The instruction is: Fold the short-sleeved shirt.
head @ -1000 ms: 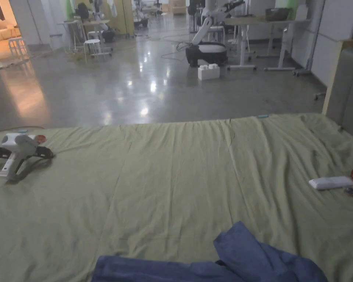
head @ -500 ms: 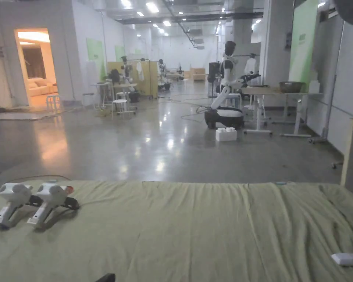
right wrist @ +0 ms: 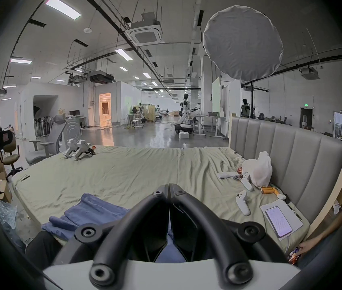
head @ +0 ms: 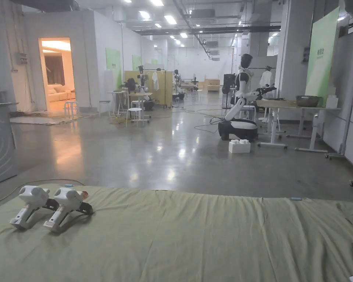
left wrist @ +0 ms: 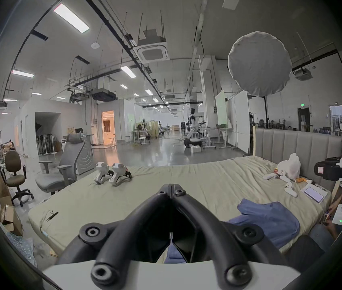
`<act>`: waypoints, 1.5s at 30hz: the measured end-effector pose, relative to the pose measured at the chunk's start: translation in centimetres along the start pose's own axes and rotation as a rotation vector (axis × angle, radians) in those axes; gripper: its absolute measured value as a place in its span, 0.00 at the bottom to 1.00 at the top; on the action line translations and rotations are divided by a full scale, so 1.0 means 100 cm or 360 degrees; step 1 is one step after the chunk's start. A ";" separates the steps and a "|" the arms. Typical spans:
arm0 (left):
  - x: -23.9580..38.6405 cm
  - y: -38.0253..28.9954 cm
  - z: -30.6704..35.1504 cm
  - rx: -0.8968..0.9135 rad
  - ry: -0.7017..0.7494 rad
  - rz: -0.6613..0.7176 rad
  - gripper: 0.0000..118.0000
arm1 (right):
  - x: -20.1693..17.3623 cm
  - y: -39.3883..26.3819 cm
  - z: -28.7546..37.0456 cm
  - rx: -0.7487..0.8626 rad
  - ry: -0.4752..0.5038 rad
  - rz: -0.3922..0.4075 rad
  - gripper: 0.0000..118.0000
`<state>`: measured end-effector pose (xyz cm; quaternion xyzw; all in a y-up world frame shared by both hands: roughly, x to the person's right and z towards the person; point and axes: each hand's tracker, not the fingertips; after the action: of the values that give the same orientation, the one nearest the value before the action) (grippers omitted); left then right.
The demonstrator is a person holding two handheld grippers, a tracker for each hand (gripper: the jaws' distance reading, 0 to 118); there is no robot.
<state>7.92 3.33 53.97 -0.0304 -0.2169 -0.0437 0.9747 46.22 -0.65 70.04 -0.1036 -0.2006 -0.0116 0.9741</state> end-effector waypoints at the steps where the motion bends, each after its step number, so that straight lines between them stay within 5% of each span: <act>1: -0.001 -0.001 0.001 0.0001 -0.0002 0.0000 0.00 | -0.001 0.000 0.000 0.0003 0.0004 0.0003 0.00; 8: -0.003 0.003 -0.012 -0.0059 -0.0044 0.0012 0.00 | 0.000 0.002 -0.008 0.0010 0.0030 -0.0007 0.00; 13: -0.010 -0.015 -0.058 -0.0353 -0.0264 0.0234 0.01 | 0.003 -0.010 -0.015 -0.0072 0.0058 -0.0050 0.00; 15: -0.012 -0.031 -0.094 -0.0554 -0.0323 0.0330 0.15 | 0.005 -0.019 -0.015 -0.0147 0.0051 -0.0034 0.00; 17: -0.012 -0.051 -0.137 -0.0776 -0.0418 0.0372 0.60 | 0.009 -0.030 -0.016 -0.0202 0.0033 -0.0021 0.00; 19: -0.007 -0.078 -0.182 -0.0958 -0.0409 0.0368 0.69 | 0.013 -0.042 -0.018 -0.0298 0.0017 -0.0026 0.00; 27: 0.007 -0.179 -0.339 -0.1239 -0.0258 0.0235 0.65 | 0.036 -0.081 -0.027 -0.0501 -0.0093 -0.0067 0.00; 34: 0.014 -0.218 -0.381 -0.1329 -0.0196 0.0244 0.51 | 0.056 -0.101 -0.030 -0.0619 -0.0212 -0.0149 0.00; 42: 0.057 -0.222 -0.380 -0.1378 -0.0175 -0.0200 0.10 | 0.065 -0.101 -0.054 -0.0693 -0.0199 -0.0165 0.00; 45: 0.068 -0.223 -0.381 -0.1394 -0.0152 -0.0277 0.05 | 0.078 -0.089 -0.099 -0.0720 -0.0122 -0.0208 0.03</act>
<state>27.87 -22.37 23.37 -0.4239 -0.2245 -0.2119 0.8515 56.69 -11.20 66.00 -0.3063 -0.2360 -0.1155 0.9149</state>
